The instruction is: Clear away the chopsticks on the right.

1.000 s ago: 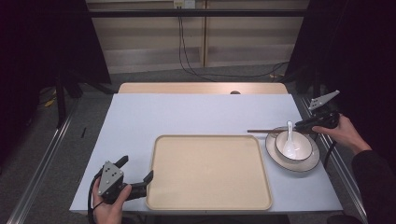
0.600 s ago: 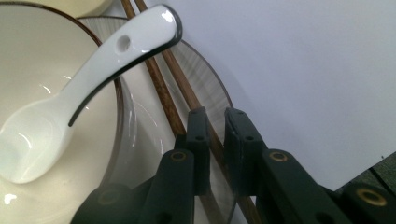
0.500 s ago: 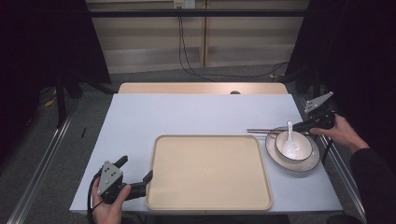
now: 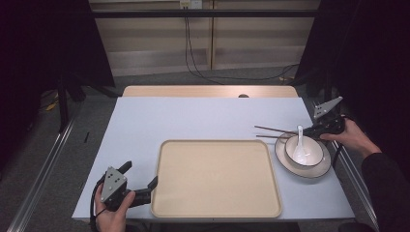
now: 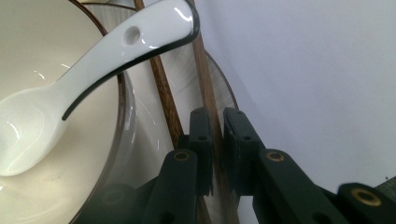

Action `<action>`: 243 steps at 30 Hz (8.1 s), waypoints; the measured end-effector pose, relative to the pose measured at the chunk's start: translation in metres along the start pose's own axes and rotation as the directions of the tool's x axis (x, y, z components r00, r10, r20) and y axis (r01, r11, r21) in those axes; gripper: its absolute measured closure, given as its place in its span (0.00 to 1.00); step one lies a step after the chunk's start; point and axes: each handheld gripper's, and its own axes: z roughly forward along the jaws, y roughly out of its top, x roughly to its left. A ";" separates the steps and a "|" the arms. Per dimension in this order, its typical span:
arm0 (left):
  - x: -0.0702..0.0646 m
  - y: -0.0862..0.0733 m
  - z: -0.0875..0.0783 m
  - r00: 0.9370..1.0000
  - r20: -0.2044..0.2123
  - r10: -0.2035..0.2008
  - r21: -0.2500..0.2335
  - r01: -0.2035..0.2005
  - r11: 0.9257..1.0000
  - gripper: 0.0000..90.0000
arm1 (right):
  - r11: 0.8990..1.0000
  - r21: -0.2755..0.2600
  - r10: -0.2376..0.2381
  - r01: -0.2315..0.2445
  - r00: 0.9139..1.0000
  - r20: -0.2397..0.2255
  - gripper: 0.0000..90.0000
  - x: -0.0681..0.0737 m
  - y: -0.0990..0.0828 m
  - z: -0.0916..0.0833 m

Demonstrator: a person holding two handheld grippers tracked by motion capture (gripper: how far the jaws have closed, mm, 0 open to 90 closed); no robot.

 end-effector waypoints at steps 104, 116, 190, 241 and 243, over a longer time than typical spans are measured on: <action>0.000 0.002 -0.003 1.000 0.009 0.016 -0.048 -0.016 0.999 0.03 | 0.746 -0.357 0.550 -0.562 0.822 -0.147 0.94 0.183 0.022 -0.028; 0.000 0.002 -0.003 1.000 0.010 0.018 -0.045 -0.018 0.999 0.03 | 0.724 -0.285 0.612 -0.628 0.775 -0.154 0.94 0.206 0.034 0.005; 0.002 0.000 -0.001 1.000 -0.006 0.013 -0.030 -0.013 0.999 0.04 | 0.856 -0.438 0.249 -0.276 0.961 -0.119 0.18 0.176 0.017 -0.031; 0.002 0.001 0.000 1.000 0.005 0.023 -0.035 -0.023 0.999 0.04 | 0.999 0.019 0.045 -0.046 0.998 0.033 0.78 0.020 -0.025 -0.017; 0.002 0.001 -0.001 1.000 0.003 0.024 -0.037 -0.024 0.999 0.04 | 0.999 0.033 0.040 -0.041 0.999 0.037 0.82 0.020 -0.025 -0.013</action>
